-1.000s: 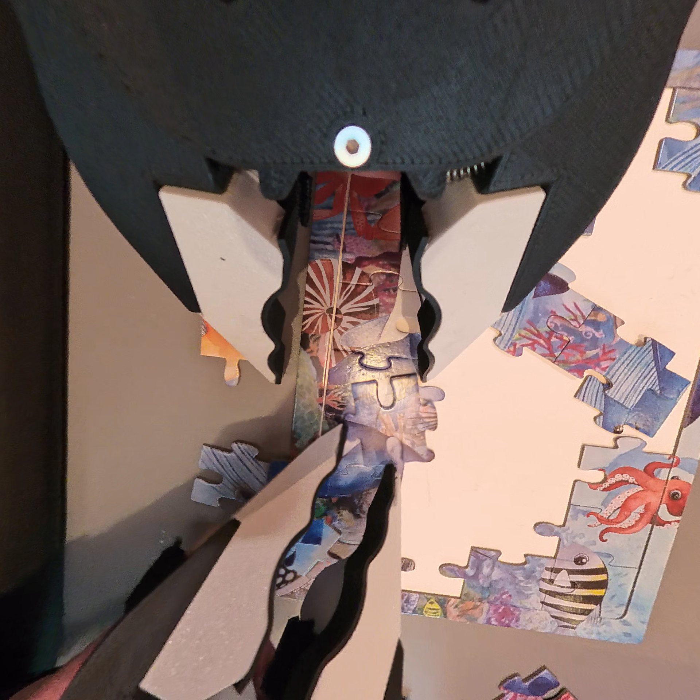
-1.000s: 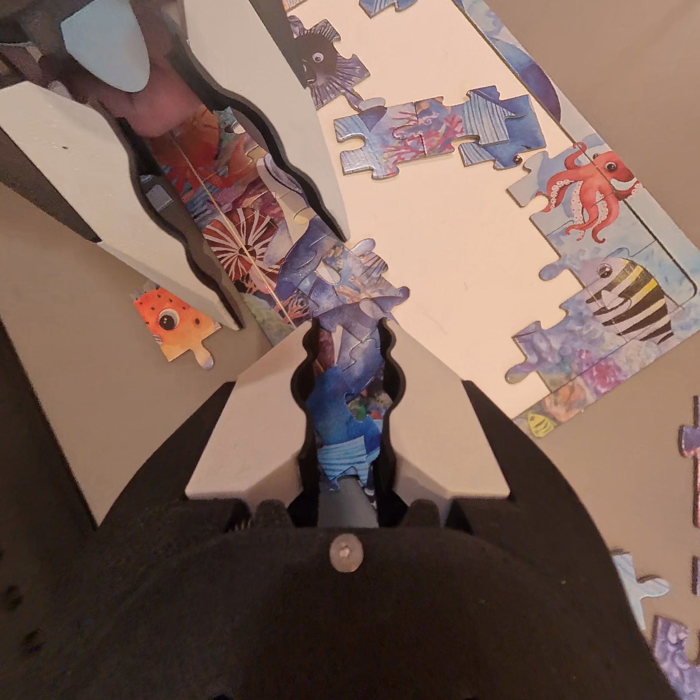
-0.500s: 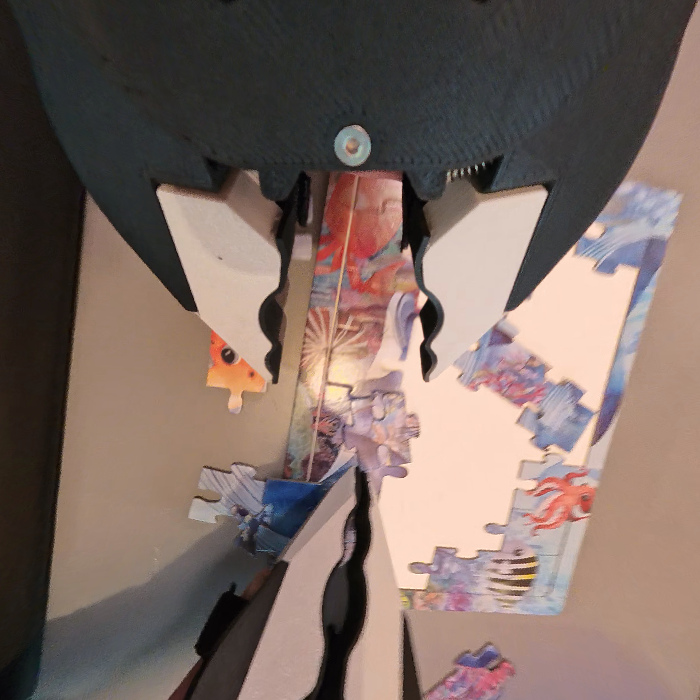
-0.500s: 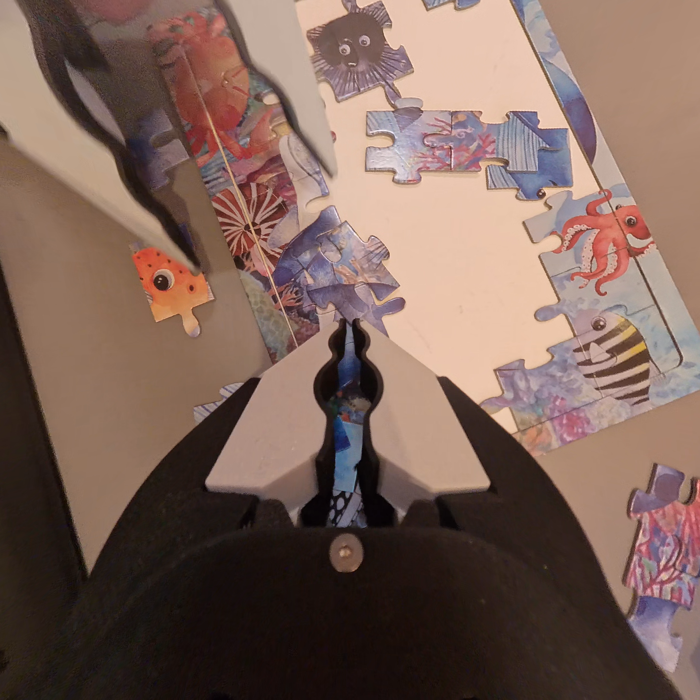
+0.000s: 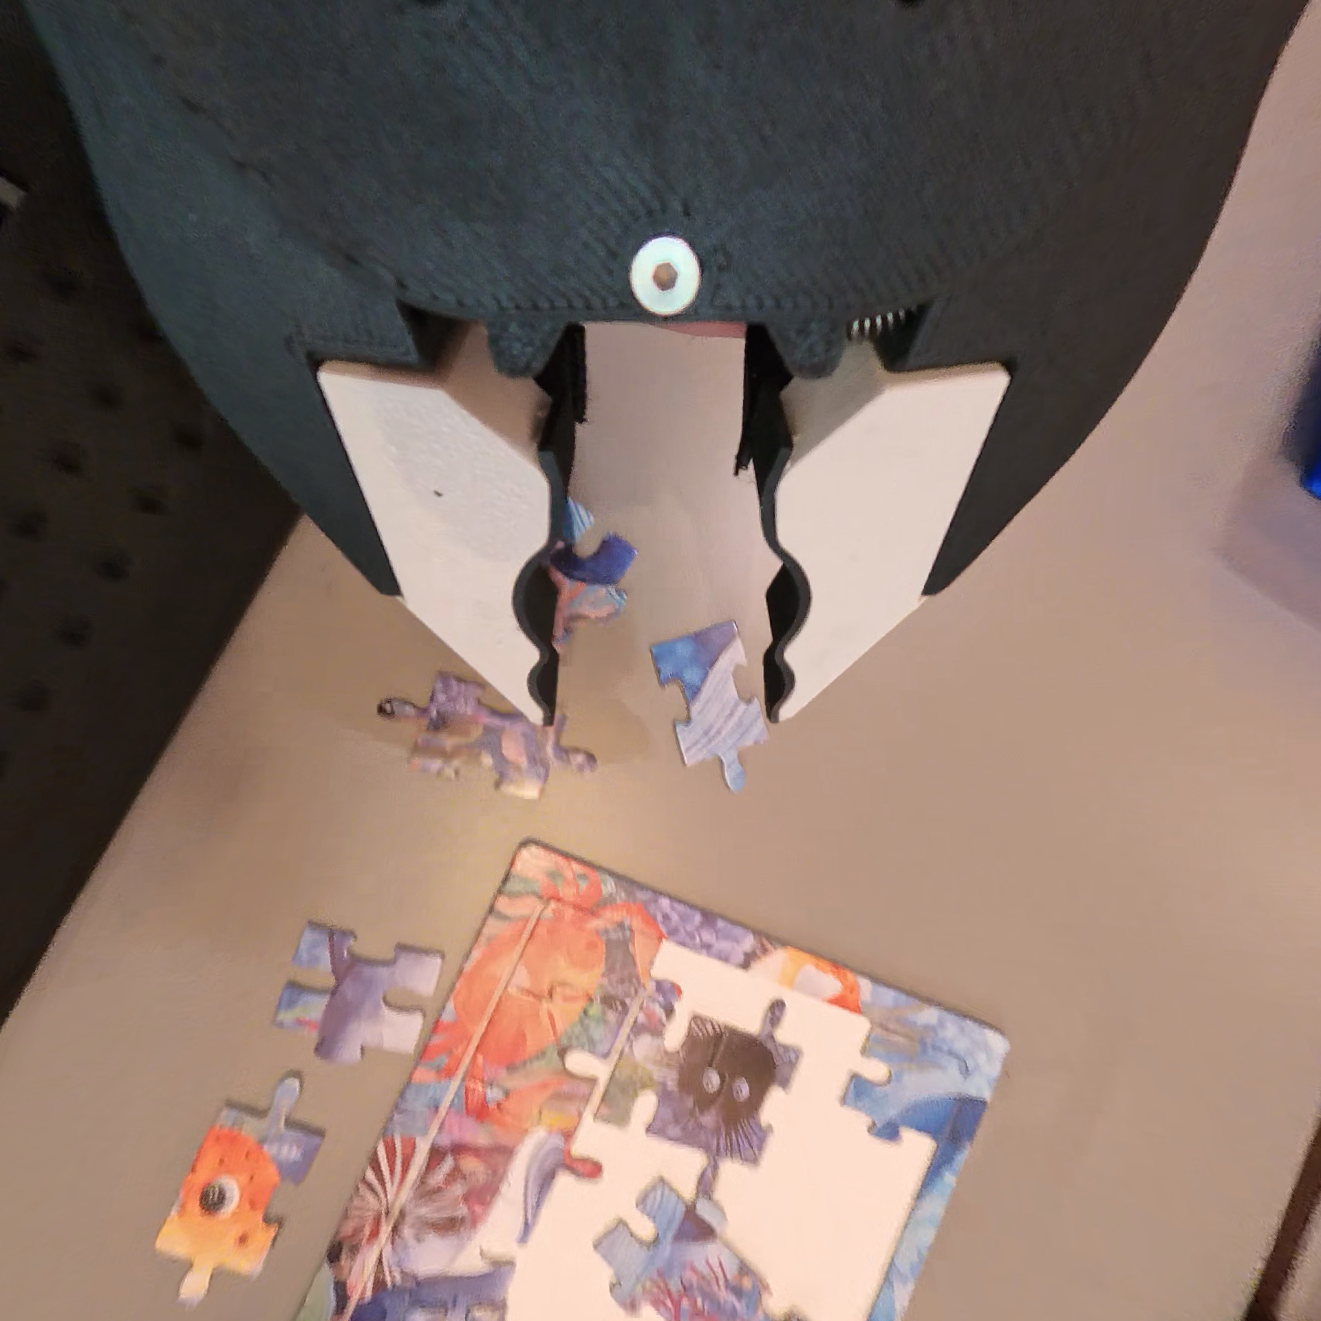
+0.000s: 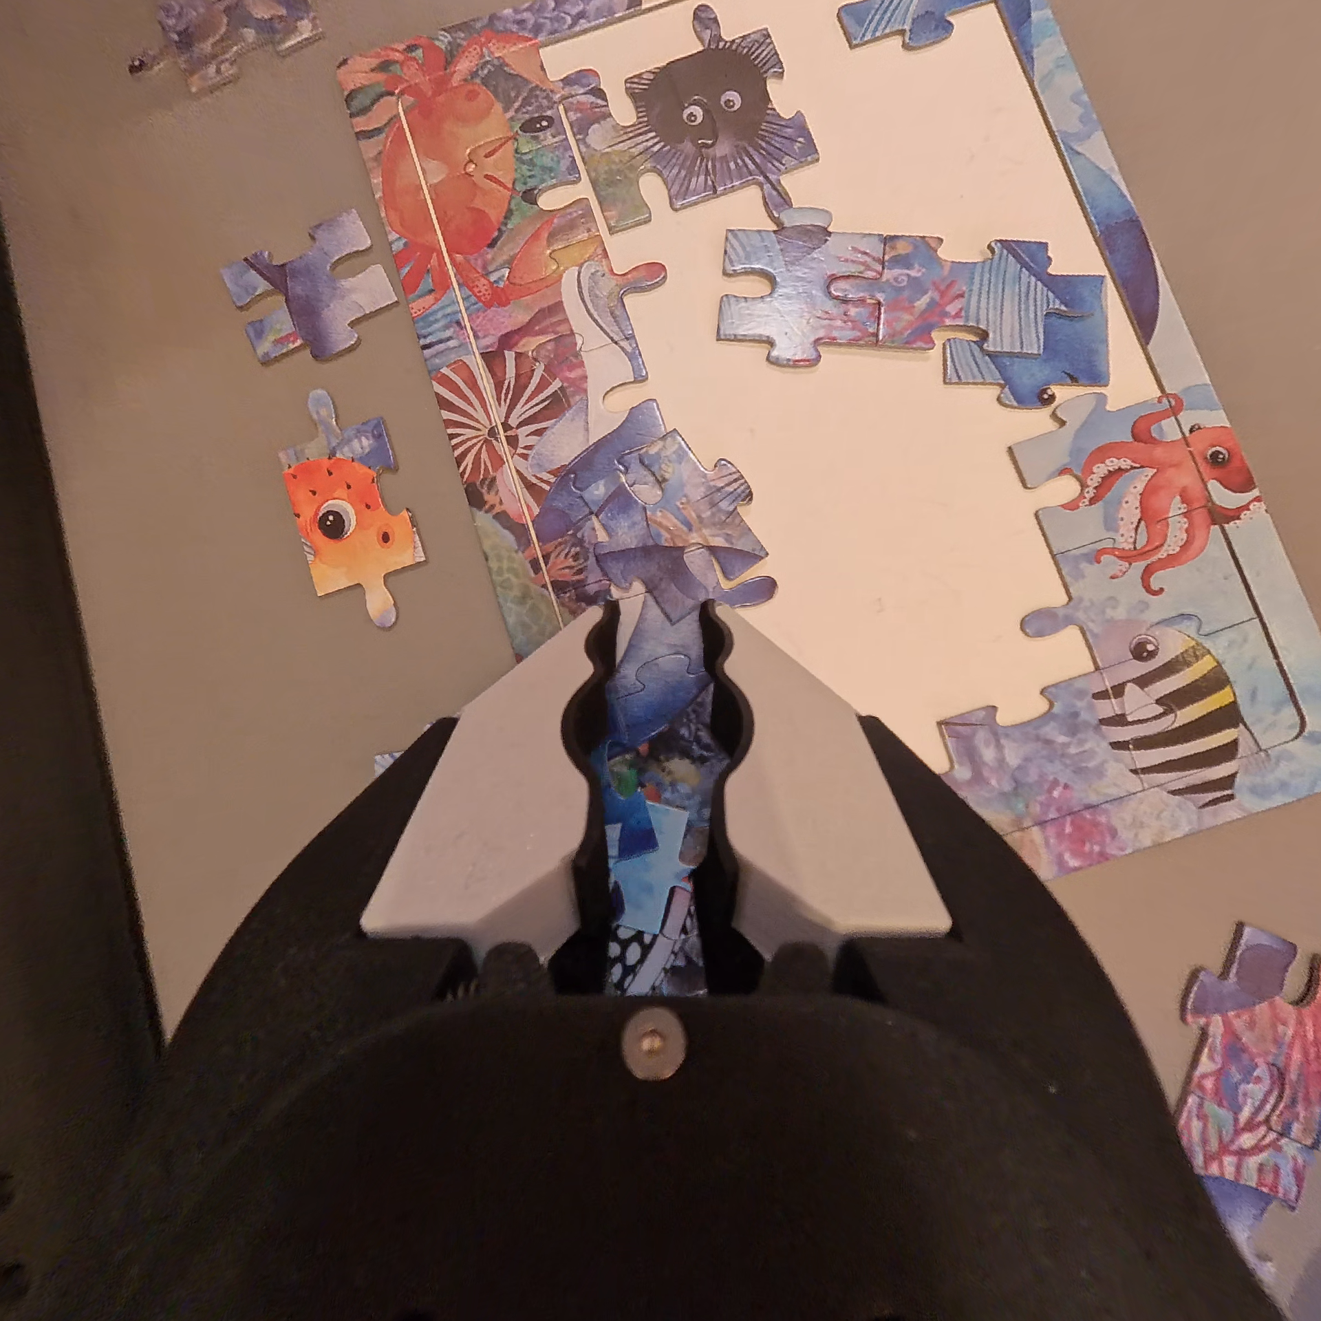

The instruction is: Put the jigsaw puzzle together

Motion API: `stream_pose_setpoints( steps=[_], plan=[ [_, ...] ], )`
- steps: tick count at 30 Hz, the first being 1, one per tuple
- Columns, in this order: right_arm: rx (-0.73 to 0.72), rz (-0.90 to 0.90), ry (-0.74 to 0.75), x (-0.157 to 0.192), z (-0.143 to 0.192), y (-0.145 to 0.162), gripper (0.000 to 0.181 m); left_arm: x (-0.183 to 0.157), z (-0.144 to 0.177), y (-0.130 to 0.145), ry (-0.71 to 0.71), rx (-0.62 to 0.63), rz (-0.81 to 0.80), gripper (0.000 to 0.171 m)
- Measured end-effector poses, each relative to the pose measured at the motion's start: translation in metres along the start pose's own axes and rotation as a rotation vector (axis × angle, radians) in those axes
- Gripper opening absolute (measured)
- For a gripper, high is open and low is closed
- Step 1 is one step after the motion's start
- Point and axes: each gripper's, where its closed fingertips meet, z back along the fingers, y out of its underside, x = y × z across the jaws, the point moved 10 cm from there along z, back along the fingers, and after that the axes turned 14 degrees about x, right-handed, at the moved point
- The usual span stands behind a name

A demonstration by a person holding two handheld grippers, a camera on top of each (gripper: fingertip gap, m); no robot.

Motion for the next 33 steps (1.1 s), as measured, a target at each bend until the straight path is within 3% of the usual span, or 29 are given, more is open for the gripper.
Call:
stream_pose_setpoints(
  steps=[11, 23, 33],
  plan=[
    [0.033, -0.004, 0.015, 0.006, 0.003, 0.004, 0.024, -0.025, -0.008, 0.044, 0.086, 0.063, 0.008, 0.063],
    [0.049, -0.018, 0.085, 0.001, 0.002, 0.004, 0.023, -0.036, -0.020, 0.023, 0.097, -0.040, -0.045, 0.062],
    [-0.024, -0.130, 0.118, -0.017, 0.045, 0.033, 0.029, -0.035, -0.027, 0.014, 0.098, -0.086, -0.052, 0.063]
  ],
)
